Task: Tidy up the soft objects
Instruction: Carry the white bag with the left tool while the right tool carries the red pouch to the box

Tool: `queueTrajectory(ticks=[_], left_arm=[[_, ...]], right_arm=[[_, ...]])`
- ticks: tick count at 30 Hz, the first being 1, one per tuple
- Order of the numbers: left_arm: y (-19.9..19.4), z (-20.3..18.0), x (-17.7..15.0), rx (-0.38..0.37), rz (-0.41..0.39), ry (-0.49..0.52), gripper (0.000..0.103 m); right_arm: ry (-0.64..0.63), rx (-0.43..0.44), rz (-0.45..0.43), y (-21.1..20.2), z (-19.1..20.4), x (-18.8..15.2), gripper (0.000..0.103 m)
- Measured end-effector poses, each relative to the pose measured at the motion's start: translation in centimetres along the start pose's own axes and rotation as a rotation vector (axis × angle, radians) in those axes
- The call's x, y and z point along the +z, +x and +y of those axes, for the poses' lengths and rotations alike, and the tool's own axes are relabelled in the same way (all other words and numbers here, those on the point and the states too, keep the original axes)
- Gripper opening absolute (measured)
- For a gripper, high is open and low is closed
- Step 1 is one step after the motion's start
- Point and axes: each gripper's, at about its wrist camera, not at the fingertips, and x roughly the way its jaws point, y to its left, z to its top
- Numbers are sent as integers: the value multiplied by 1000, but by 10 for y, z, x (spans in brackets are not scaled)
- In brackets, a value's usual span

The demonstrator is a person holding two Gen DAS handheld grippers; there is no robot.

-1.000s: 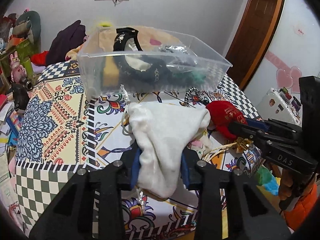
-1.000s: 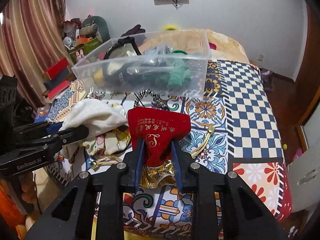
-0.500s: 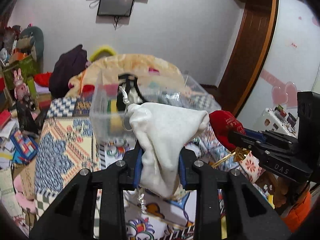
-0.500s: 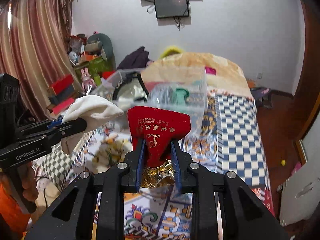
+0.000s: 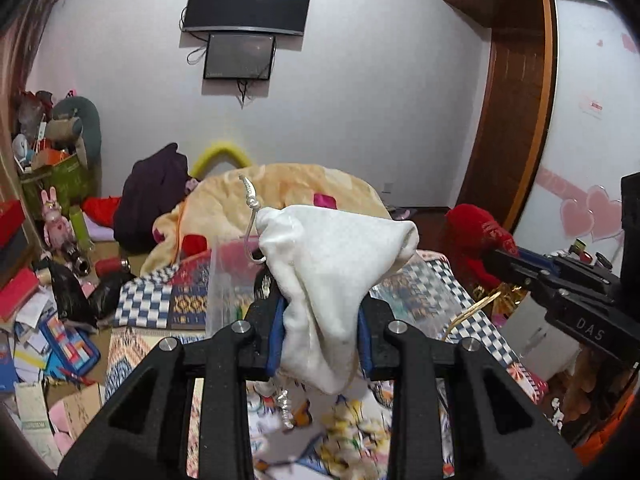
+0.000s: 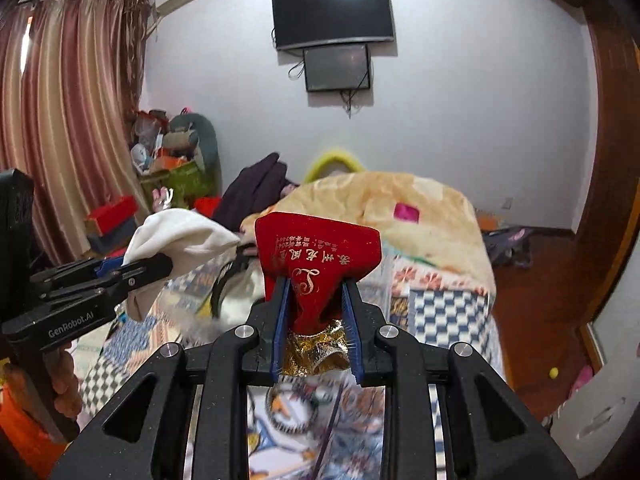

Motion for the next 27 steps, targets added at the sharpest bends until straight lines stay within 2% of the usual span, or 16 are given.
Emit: queueTrajectory(ticks=[6,11,20,27], left_arm=[[21,-1,12,24,-3,14,30],[47,-2,12,37,32,14,30],[97,1,-7,18,155,-26,30],[114,-5,-16,36,193,10,30]], right_arm=[[16,-17,-25,17,-5,16,23],[17,-31,-1,38,-7,17,23],[40,-32,123,78,-15,-6,23],[56,-18,209,98,-18,-18,23]])
